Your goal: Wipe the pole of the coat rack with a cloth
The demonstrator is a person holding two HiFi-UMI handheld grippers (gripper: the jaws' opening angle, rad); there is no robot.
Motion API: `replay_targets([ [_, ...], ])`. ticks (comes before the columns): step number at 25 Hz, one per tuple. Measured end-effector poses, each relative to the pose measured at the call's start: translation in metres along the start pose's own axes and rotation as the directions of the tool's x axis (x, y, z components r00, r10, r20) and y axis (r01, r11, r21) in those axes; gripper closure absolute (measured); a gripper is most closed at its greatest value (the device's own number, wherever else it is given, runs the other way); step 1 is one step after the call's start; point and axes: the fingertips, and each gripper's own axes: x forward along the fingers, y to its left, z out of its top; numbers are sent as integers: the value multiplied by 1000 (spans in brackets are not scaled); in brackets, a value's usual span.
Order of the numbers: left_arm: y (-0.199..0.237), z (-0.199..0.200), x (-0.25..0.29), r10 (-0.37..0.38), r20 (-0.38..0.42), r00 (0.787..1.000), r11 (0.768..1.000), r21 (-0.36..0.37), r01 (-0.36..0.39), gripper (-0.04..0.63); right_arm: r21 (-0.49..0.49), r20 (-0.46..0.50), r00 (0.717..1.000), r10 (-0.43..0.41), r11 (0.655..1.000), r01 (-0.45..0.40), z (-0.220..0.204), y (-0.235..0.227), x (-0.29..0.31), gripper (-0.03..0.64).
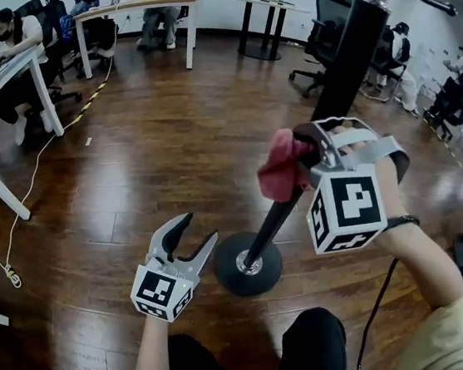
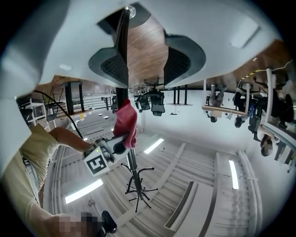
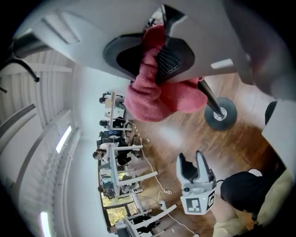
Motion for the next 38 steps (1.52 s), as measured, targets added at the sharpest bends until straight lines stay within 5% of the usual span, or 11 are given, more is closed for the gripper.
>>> replay_targets([
  [8, 7, -33, -11, 46, -84, 995, 999, -16, -47, 362, -93, -96, 988, 123, 987, -132, 27, 133, 62, 575],
  [22, 31, -113, -38, 159, -217, 963, 983, -60, -176, 370, 9, -128, 911, 392, 919, -395, 82, 403, 172, 575],
  [28, 25, -175, -60, 174, -317, 932, 973, -92, -213, 379, 113, -60, 949, 309, 947, -301, 117, 492, 225, 574],
  [34, 10, -199, -77, 183, -367, 912, 969, -90, -231, 379, 291, -88, 993, 80, 955, -51, 137, 515, 270, 571],
  [38, 1, -203, -87, 188, -384, 904, 971, -69, -231, 379, 217, -164, 955, 245, 954, -208, 135, 571, 282, 568],
])
